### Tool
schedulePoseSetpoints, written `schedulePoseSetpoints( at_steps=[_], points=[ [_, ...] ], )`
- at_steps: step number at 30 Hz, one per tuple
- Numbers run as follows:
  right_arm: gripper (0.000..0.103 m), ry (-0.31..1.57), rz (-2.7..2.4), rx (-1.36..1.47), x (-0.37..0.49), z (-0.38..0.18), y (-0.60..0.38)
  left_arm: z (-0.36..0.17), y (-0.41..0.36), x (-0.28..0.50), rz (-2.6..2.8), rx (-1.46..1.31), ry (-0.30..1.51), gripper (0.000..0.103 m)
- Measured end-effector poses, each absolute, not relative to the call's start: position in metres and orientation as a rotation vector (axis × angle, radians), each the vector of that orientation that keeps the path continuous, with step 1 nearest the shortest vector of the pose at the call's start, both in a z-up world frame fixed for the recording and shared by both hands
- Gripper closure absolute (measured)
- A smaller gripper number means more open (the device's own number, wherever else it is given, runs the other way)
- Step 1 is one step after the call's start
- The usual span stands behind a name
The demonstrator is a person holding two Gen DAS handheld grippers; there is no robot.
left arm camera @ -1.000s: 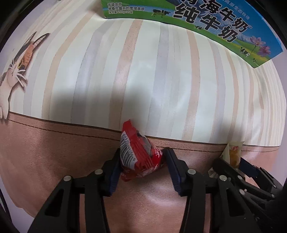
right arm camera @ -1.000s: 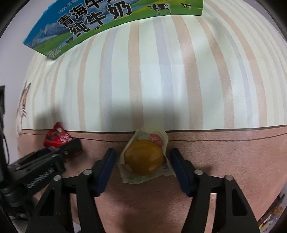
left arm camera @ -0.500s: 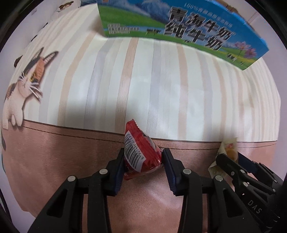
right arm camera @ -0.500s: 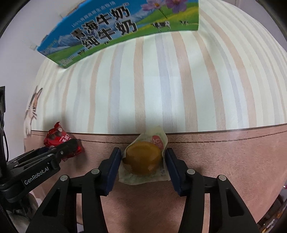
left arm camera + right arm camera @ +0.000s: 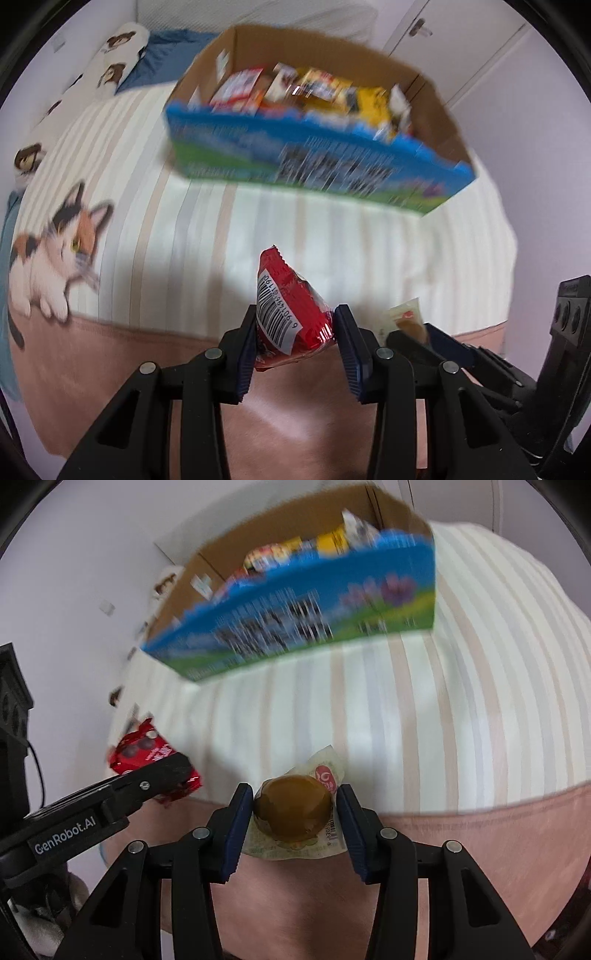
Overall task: Organize snacks
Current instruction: 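Carry both snacks into the box and open both tools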
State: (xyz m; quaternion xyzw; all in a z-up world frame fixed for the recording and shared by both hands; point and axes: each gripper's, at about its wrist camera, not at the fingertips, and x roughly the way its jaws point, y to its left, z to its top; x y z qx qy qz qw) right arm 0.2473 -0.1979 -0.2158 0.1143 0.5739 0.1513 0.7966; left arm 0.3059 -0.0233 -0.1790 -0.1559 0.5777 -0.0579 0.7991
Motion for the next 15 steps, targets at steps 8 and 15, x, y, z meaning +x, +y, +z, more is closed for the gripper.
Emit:
schedulePoseSetpoints(
  at_steps=[8, 15],
  points=[
    [0.053, 1.103, 0.353, 0.272, 0.31, -0.144, -0.204, -0.118, -0.026, 0.38, -0.204, -0.344, 1.152, 0.066],
    [0.06, 1.114, 0.347, 0.272, 0.392, -0.134, -0.194, -0.121, -0.022, 0.469, -0.23, -0.31, 1.209, 0.066]
  ],
)
